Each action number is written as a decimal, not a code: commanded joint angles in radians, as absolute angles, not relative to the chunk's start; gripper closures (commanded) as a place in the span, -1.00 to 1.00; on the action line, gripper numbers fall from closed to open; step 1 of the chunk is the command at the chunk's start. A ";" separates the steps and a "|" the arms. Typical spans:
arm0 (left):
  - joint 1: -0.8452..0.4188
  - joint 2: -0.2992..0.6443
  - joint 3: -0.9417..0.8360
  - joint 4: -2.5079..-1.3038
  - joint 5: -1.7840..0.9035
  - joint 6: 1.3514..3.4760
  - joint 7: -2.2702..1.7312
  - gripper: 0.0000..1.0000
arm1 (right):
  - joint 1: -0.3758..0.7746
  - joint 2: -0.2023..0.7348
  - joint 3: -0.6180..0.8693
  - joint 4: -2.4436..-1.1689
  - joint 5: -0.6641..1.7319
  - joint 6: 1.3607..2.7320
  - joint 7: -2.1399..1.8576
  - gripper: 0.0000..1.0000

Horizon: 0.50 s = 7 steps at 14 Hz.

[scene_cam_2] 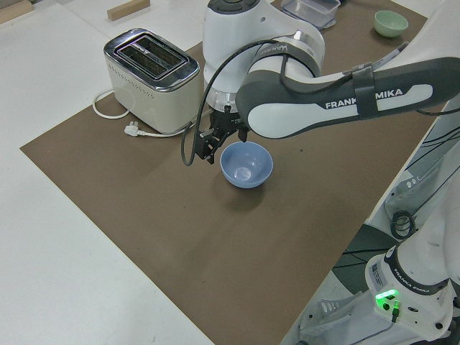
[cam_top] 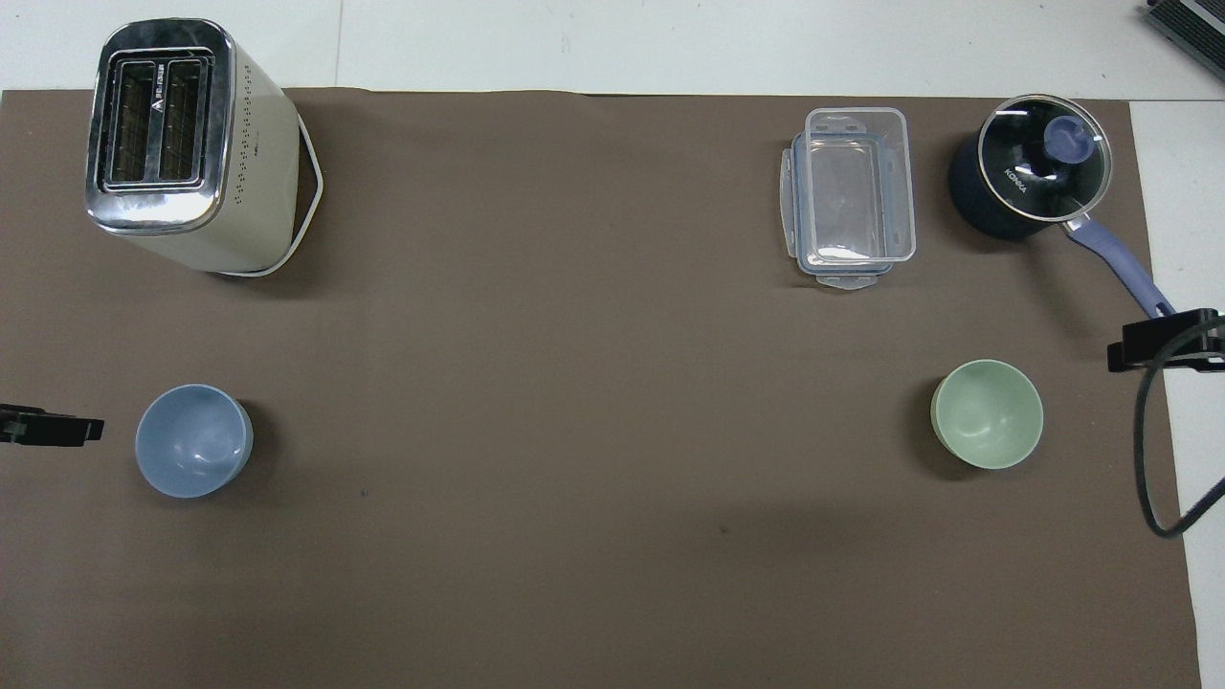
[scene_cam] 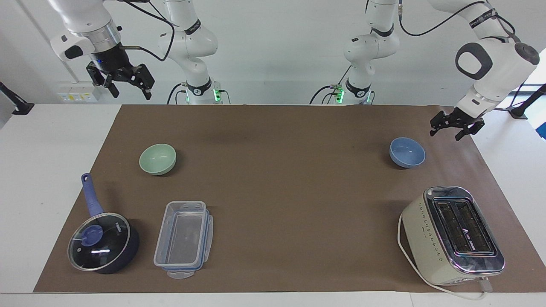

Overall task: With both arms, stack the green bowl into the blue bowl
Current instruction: 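Reach the left gripper to the rim of the light blue bowl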

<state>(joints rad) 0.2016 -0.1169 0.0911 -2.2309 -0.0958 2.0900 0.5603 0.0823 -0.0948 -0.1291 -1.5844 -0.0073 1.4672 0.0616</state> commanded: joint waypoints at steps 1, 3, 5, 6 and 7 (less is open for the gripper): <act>0.207 -0.066 0.081 -2.333 -0.141 2.259 0.600 -1.00 | 0.078 -0.121 -0.130 -1.617 -0.011 1.476 0.037 -1.00; 0.201 -0.025 0.081 -2.335 -0.159 2.278 0.600 -0.96 | 0.078 -0.123 -0.130 -1.617 -0.011 1.474 0.037 -1.00; 0.201 0.001 0.081 -2.336 -0.166 2.292 0.600 -0.74 | 0.078 -0.123 -0.130 -1.617 -0.011 1.474 0.037 -1.00; 0.206 0.002 0.081 -2.335 -0.167 2.287 0.600 -0.39 | 0.080 -0.123 -0.130 -1.617 -0.011 1.476 0.037 -1.00; 0.207 0.002 0.081 -2.333 -0.173 2.284 0.600 0.17 | 0.078 -0.123 -0.130 -1.617 -0.011 1.474 0.037 -1.00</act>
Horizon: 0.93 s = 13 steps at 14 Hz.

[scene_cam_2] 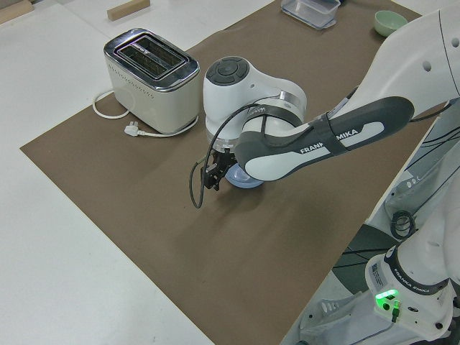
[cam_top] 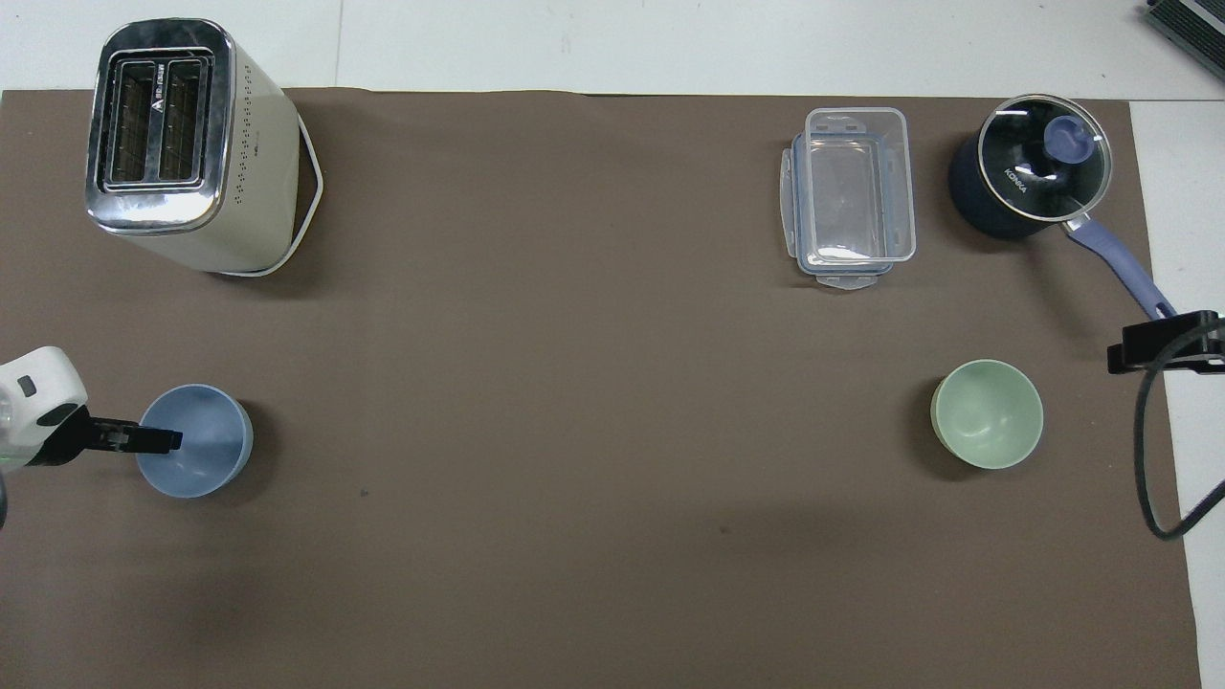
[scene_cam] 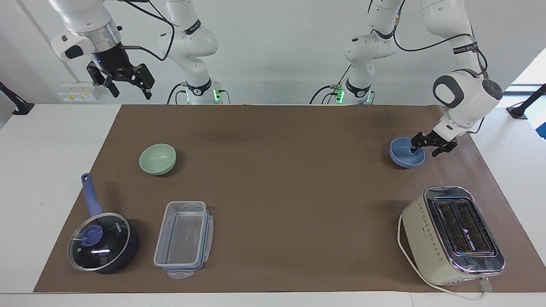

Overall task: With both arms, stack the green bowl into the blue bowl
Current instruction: 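Reach the left gripper to the rim of the light blue bowl, then grasp the blue bowl rim and slide it toward the table center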

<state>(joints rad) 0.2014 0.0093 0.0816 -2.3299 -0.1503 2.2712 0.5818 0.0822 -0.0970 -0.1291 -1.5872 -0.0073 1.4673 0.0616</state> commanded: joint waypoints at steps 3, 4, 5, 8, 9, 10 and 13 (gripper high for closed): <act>0.201 0.002 0.081 -2.333 -0.186 2.278 0.600 1.00 | 0.078 -0.123 -0.130 -1.617 -0.011 1.474 0.037 -1.00; 0.199 0.000 0.081 -2.333 -0.190 2.267 0.600 1.00 | 0.078 -0.123 -0.130 -1.617 -0.011 1.474 0.037 -1.00; 0.201 0.000 0.081 -2.330 -0.190 2.251 0.600 1.00 | 0.078 -0.123 -0.130 -1.617 -0.011 1.474 0.037 -1.00; 0.190 -0.064 0.078 -2.321 -0.190 2.182 0.591 1.00 | 0.078 -0.123 -0.130 -1.617 -0.011 1.474 0.037 -1.00; 0.169 -0.101 0.072 -2.321 -0.190 2.159 0.580 1.00 | 0.078 -0.123 -0.130 -1.617 -0.011 1.474 0.037 -1.00; 0.132 -0.138 0.072 -2.321 -0.190 2.139 0.542 1.00 | 0.078 -0.123 -0.130 -1.618 -0.011 1.474 0.037 -1.00; -0.042 -0.178 0.055 -2.324 -0.187 2.123 0.299 1.00 | 0.078 -0.123 -0.130 -1.618 -0.011 1.474 0.037 -1.00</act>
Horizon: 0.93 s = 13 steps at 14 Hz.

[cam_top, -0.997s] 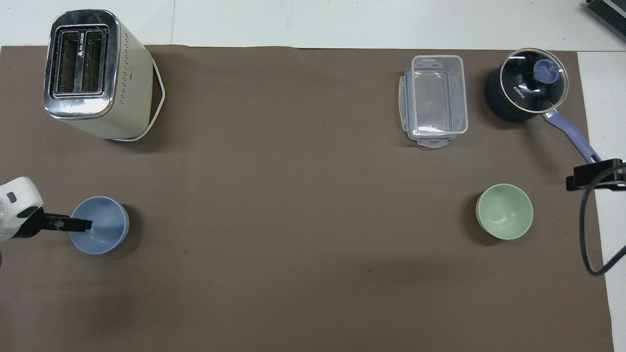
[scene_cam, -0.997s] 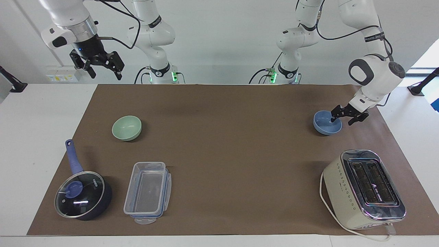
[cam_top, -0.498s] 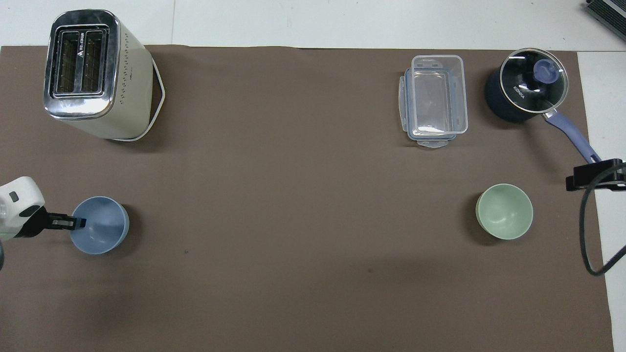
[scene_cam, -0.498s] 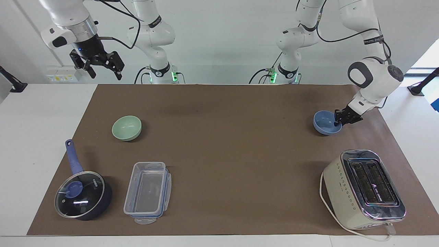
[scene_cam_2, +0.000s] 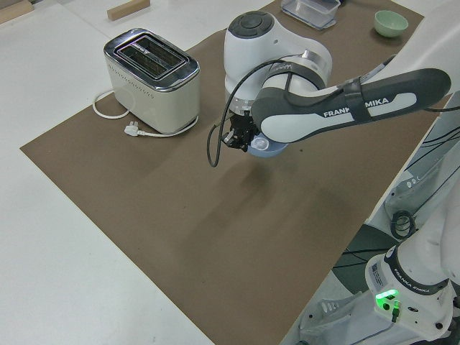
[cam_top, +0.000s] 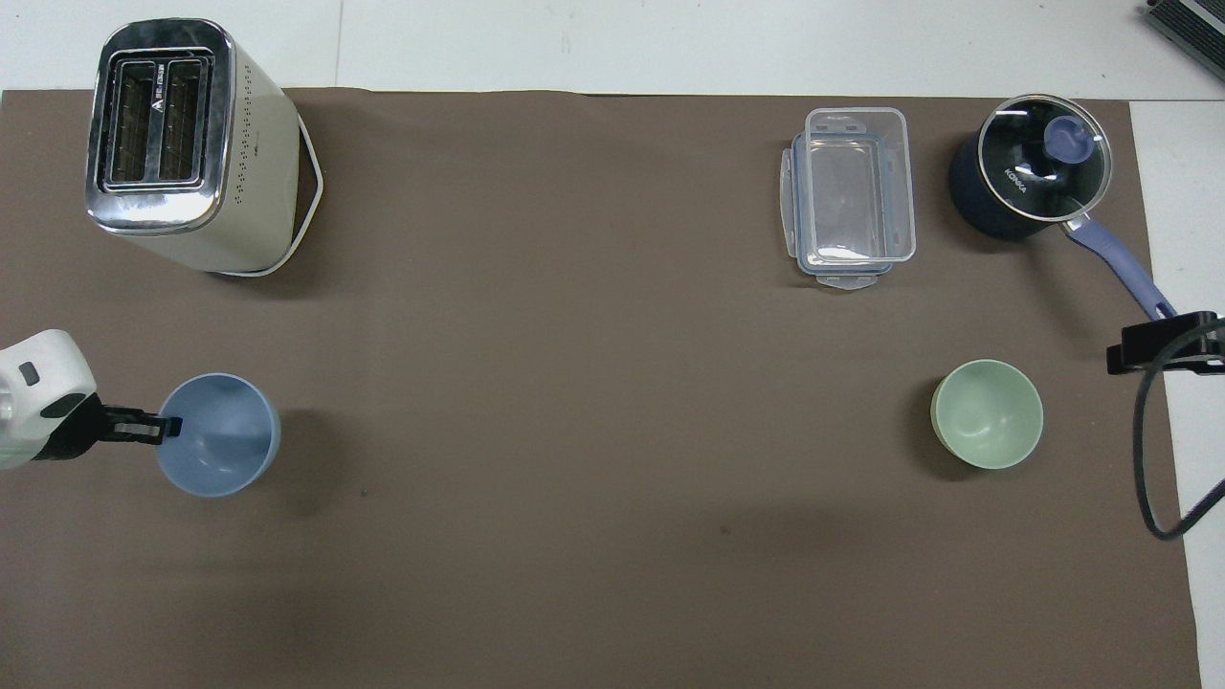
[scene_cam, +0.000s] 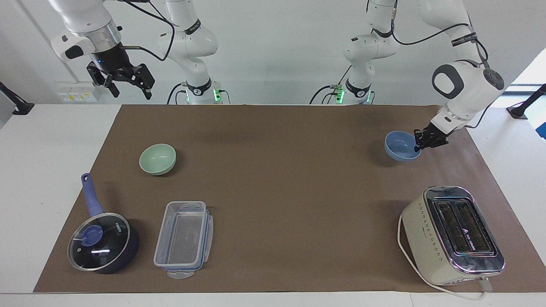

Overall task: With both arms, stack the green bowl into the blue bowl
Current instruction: 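Grasp the blue bowl rim and slide it toward the table center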

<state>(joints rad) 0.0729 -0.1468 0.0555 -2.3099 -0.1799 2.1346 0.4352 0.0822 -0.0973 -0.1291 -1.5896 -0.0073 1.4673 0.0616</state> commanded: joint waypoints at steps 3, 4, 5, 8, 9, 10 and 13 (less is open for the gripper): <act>-0.266 -0.160 0.052 -2.321 -0.178 2.154 -0.001 1.00 | 0.077 -0.123 -0.130 -1.620 -0.011 1.474 0.035 -1.00; -0.337 -0.137 0.052 -2.321 -0.178 2.196 -0.088 1.00 | 0.077 -0.123 -0.130 -1.620 -0.011 1.474 0.035 -1.00; -0.418 -0.100 0.051 -2.318 -0.178 2.253 -0.191 1.00 | 0.077 -0.124 -0.130 -1.620 -0.011 1.474 0.035 -1.00; -0.602 0.027 0.049 -2.248 -0.178 2.387 -0.427 1.00 | 0.075 -0.124 -0.130 -1.620 -0.011 1.474 0.035 -1.00; -0.638 0.067 0.049 -2.209 -0.178 2.396 -0.474 1.00 | 0.075 -0.124 -0.130 -1.620 -0.011 1.474 0.035 -1.00; -0.659 0.102 0.049 -2.165 -0.178 2.393 -0.510 1.00 | 0.075 -0.124 -0.130 -1.620 -0.011 1.474 0.035 -1.00; -0.732 0.144 0.049 -2.154 -0.178 2.416 -0.563 1.00 | 0.075 -0.124 -0.130 -1.620 -0.011 1.474 0.035 -1.00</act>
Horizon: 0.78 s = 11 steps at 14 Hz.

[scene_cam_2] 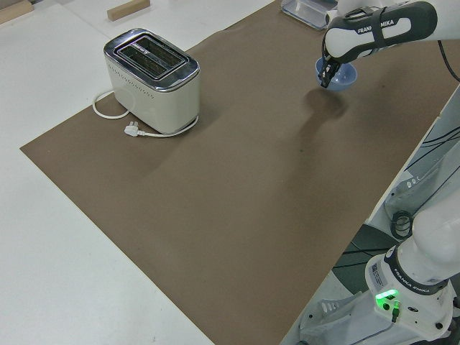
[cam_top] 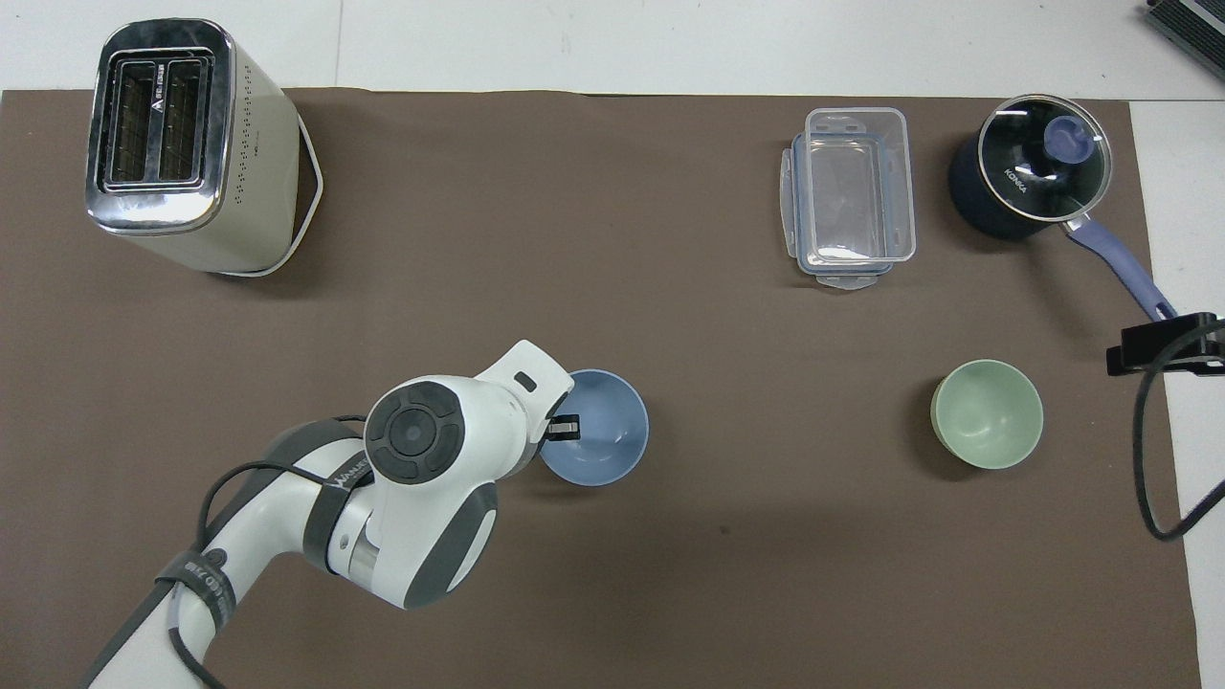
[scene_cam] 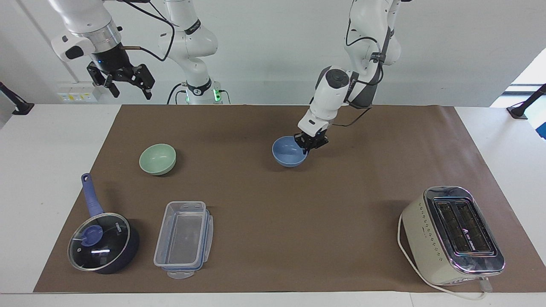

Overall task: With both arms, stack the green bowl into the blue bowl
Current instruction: 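Grasp the blue bowl rim and slide it toward the table center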

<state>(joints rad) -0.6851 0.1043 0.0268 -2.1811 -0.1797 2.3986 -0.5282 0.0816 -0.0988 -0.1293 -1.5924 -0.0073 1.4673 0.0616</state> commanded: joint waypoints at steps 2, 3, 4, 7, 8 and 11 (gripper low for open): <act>-0.767 0.169 0.049 -2.154 -0.178 2.439 -0.587 1.00 | 0.075 -0.124 -0.130 -1.620 -0.011 1.474 0.035 -1.00; -0.769 0.172 0.049 -2.148 -0.178 2.448 -0.592 1.00 | 0.075 -0.124 -0.130 -1.620 -0.011 1.474 0.035 -1.00; -0.770 0.173 0.049 -2.148 -0.178 2.450 -0.594 1.00 | 0.075 -0.124 -0.130 -1.620 -0.011 1.474 0.037 -1.00; -0.772 0.175 0.048 -2.151 -0.179 2.439 -0.583 -0.29 | 0.075 -0.124 -0.130 -1.621 -0.011 1.474 0.037 -1.00; -0.772 0.175 0.048 -2.151 -0.178 2.436 -0.581 -0.64 | 0.075 -0.124 -0.130 -1.621 -0.011 1.474 0.037 -1.00; -0.758 0.132 0.055 -2.146 -0.176 2.416 -0.577 -1.00 | 0.075 -0.124 -0.130 -1.621 -0.011 1.474 0.037 -1.00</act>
